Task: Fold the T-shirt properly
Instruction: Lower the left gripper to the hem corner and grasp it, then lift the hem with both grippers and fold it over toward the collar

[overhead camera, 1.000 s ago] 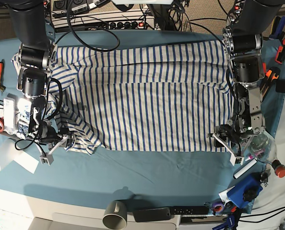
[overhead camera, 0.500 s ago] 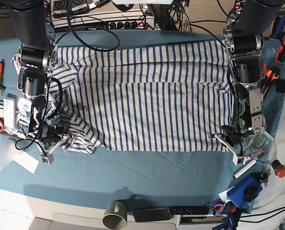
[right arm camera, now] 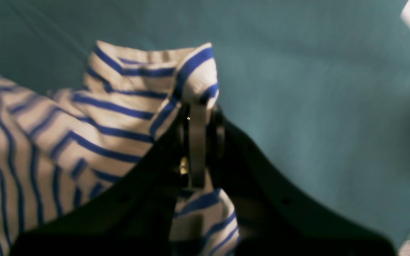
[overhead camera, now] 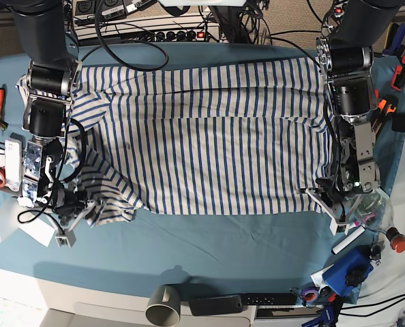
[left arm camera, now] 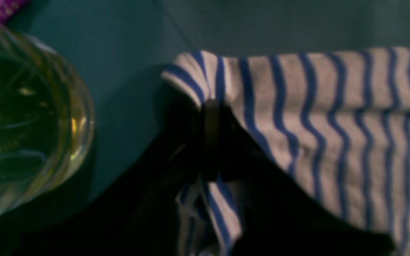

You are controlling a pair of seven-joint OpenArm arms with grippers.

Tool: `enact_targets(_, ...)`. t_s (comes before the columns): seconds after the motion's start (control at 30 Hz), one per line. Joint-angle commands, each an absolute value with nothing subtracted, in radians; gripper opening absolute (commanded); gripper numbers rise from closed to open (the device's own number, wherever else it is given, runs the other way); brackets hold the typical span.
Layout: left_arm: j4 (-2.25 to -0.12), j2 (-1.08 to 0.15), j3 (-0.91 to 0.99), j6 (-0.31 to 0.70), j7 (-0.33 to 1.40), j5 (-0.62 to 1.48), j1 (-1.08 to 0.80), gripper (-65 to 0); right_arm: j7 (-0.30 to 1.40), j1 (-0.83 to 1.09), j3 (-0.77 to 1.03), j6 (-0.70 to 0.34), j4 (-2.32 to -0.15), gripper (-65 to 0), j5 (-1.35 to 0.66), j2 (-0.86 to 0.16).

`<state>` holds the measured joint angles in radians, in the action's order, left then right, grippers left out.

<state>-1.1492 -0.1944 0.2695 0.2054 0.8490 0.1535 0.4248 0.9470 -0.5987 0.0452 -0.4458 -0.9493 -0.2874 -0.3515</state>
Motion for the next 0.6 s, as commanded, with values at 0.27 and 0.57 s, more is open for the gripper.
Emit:
enact_targets(0.27,-1.333,-0.203,0.271,0.207,0.958,0.24,0.454,-65.0,1.0,-0.631,0.048,-0.45,-1.104,-65.0,-0.298,-0.373)
enact_targets(0.57,-1.402,-0.203,0.271,0.21,1.061,0.241,0.451,-65.0,1.107,-0.632,0.048,-0.403,-1.254,-65.0,-0.386,-0.441)
